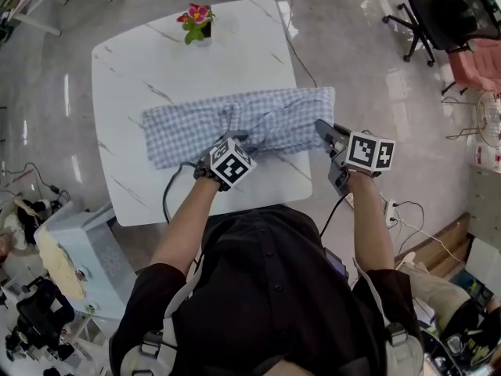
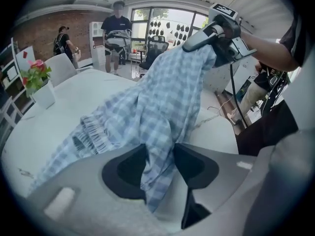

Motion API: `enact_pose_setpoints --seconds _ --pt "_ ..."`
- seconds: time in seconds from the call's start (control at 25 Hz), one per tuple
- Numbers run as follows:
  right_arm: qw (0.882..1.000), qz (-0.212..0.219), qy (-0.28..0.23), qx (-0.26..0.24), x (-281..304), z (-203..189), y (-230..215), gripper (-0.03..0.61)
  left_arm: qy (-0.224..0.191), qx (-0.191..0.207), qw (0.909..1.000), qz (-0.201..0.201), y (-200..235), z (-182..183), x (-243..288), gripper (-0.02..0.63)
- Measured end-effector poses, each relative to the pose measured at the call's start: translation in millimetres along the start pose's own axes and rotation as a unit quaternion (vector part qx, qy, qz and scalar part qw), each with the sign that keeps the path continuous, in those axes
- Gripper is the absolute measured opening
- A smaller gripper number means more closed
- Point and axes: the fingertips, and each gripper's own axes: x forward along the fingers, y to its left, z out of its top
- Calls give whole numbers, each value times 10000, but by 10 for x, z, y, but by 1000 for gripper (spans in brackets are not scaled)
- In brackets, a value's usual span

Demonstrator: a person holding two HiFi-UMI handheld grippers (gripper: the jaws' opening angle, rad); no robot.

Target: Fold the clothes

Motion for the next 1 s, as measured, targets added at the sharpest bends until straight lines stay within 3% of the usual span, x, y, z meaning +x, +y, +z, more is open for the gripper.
enact_pose_setpoints --seconds 0.24,0.4,0.68,1.0 --pt "9963 -107 13 -850 233 80 768 28 -395 269 9988 111 141 -80 -525 193" --pt "9892 -378 121 -1410 478 -21 1255 28 -384 290 9985 245 449 -435 -930 193" --pt "9781 -440 319 -2007 976 -215 2116 28 -265 -75 9987 421 1009 -1210 -1469 193" --pt "9757 60 478 -2137 1599 -514 3133 28 -279 -499 9967 576 1395 -1959 -1990 192"
